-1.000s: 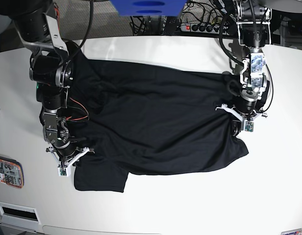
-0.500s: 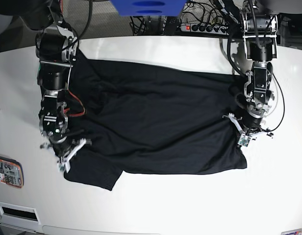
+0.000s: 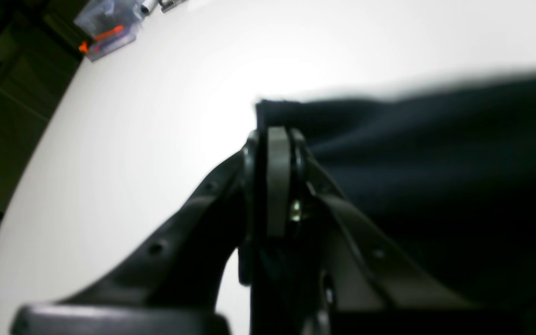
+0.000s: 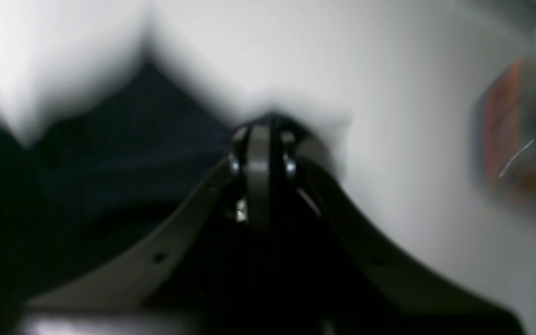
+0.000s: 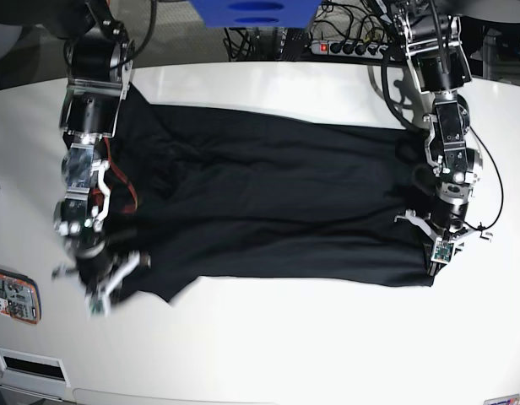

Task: Fold the T-shirt properly
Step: 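Lift the hem and fold it over toward the shoulder edge, then lay the folded hem onto the shoulder edge with both grippers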

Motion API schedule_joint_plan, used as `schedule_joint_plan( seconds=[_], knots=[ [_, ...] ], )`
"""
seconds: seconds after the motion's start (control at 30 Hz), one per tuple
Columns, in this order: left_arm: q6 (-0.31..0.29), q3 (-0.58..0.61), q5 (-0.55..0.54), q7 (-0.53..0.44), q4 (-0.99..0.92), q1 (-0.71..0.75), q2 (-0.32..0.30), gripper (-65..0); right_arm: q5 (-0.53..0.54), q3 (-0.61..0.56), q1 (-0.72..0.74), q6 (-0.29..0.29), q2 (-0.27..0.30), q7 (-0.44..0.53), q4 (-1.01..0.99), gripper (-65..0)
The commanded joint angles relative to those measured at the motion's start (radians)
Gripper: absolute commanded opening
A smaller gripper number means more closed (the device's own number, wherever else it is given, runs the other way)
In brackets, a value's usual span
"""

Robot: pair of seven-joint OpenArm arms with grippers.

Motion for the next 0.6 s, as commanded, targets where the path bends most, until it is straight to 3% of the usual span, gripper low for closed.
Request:
schedule_joint_plan(
  seconds=[0.0, 0.37, 0.57],
  knots=[
    [0.011, -0.014, -0.011, -0.035, 0.043, 0.005, -0.013, -65.0, 0.000, 0.004, -0.019, -0.005, 0.013, 0.004, 0.023, -65.0],
    [0.011, -0.026, -0.011, -0.035, 0.235, 0.151, -0.007, -65.0, 0.000, 0.004, -0.152, -0.005, 0.013, 0.008, 0.207, -65.0],
    [0.011, -0.125, -0.013, -0.039, 0.252, 0.183, 0.024, -65.0, 0.000, 0.004, -0.237, -0.005, 0.013, 0.010, 0.313, -65.0]
  ],
)
